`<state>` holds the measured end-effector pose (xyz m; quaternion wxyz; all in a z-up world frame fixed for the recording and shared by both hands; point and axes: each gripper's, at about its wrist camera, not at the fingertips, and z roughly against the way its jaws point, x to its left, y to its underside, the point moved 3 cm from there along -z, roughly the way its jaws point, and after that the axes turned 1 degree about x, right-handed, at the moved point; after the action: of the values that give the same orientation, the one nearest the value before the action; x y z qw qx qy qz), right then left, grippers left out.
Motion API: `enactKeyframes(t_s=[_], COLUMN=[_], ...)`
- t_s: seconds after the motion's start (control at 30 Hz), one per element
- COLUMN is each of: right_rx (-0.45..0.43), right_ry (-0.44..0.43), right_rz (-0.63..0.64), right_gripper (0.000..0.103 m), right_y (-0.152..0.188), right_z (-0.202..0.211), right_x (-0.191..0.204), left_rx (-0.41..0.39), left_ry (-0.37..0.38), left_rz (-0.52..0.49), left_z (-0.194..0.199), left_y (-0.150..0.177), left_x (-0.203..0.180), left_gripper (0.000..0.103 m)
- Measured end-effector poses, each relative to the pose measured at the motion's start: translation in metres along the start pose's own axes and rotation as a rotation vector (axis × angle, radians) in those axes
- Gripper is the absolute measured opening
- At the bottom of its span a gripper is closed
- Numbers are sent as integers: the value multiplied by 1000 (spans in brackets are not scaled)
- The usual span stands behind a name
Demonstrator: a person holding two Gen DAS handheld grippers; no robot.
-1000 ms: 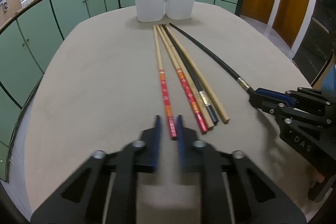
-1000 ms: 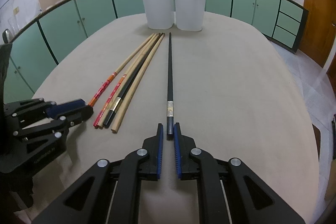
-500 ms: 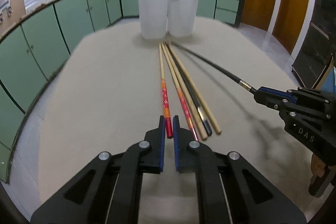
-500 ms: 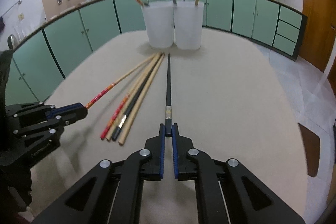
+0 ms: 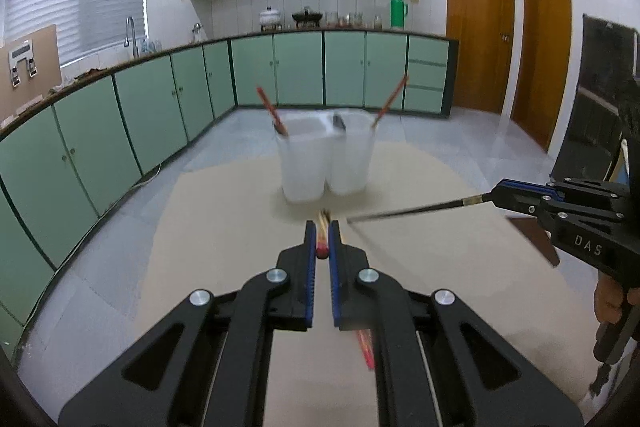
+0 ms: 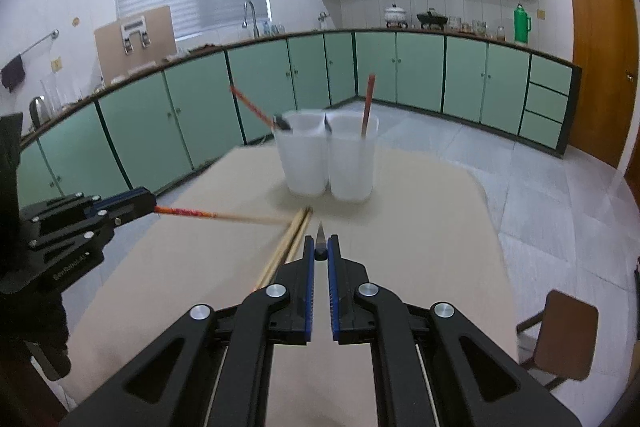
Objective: Organize utensils
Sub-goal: 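Lift both chopsticks, carry them over the white holder and open both tools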
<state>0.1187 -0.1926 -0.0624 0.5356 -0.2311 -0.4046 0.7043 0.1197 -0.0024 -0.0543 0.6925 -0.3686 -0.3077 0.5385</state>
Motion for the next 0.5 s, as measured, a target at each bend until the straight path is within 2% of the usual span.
enactKeyframes(t_s=[0.23, 0.5], right_rx=[-34, -29], right_ry=[-26, -65], right_rz=[20, 77], right_gripper=[6, 6], right_y=[-43, -97], right_z=[4, 0], right_x=[-5, -8], left_rx=[-95, -146], left_ry=[18, 54], left_rz=[-9, -19], left_z=[5, -1], left_y=[-42, -82], left_x=[1, 2], left_gripper=[5, 5])
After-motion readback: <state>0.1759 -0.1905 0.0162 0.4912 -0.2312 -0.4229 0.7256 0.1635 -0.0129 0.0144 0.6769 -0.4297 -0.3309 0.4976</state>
